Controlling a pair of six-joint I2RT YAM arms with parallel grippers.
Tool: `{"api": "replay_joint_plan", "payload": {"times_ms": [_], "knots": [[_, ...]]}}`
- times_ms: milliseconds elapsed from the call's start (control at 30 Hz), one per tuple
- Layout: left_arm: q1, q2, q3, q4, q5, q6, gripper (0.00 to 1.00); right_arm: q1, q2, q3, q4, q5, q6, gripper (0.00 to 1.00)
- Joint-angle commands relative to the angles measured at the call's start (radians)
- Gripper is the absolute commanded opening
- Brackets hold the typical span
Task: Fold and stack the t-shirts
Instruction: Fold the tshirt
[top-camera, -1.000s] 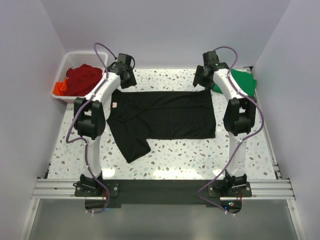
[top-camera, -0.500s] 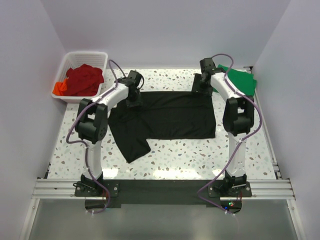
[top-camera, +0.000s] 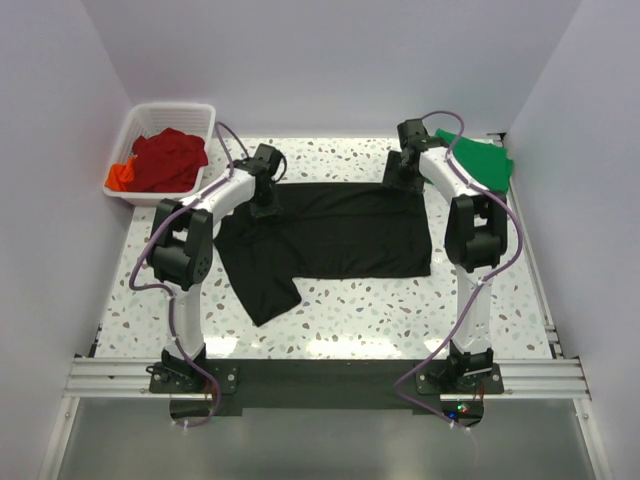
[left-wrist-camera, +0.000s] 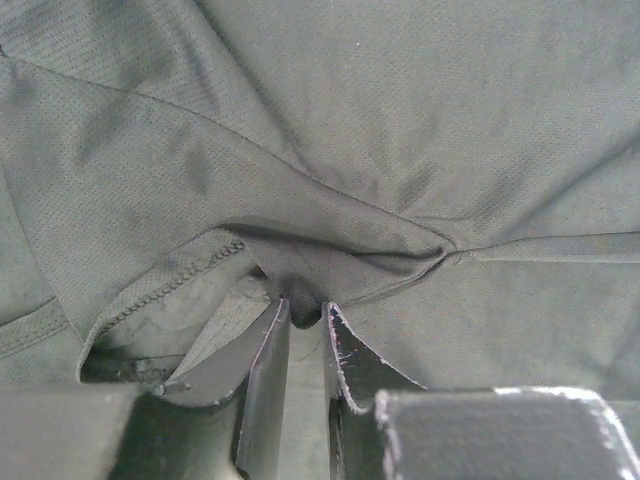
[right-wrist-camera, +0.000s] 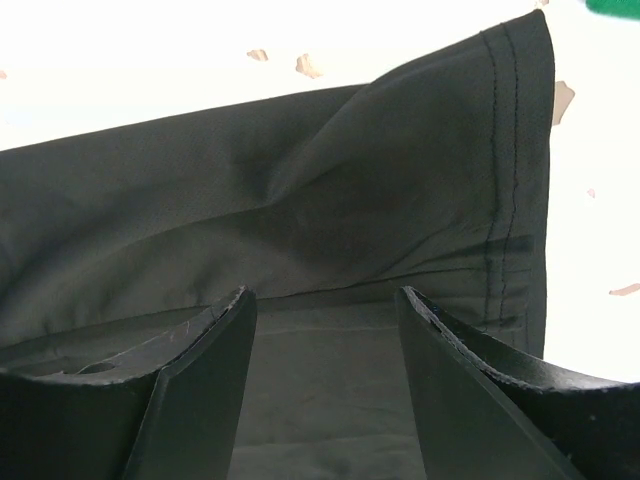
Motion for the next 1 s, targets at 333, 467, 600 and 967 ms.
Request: {"api": "replay_joint_plan", "payload": {"times_ms": [333, 467, 600, 967], "knots": [[-0.006, -0.042, -0.043, 0.023, 0.001, 0.017, 0.01, 0.014, -0.059, -0.004, 0.005, 0.003, 0.033, 0.61], [-0.006, -0.048, -0.047, 0.024, 0.011, 0.030, 0.00, 0.018, -0.062, -0.003, 0.001, 0.006, 0.038, 0.61], [-0.014, -0.088, -0.078, 0.025, 0.023, 0.042, 0.00, 0.028, -0.062, -0.006, 0.000, 0.012, 0.043, 0.61], [-0.057, -0.230, -0.224, 0.020, 0.047, 0.047, 0.00, 0.063, -0.048, -0.012, -0.005, 0.026, 0.058, 0.61]]}}
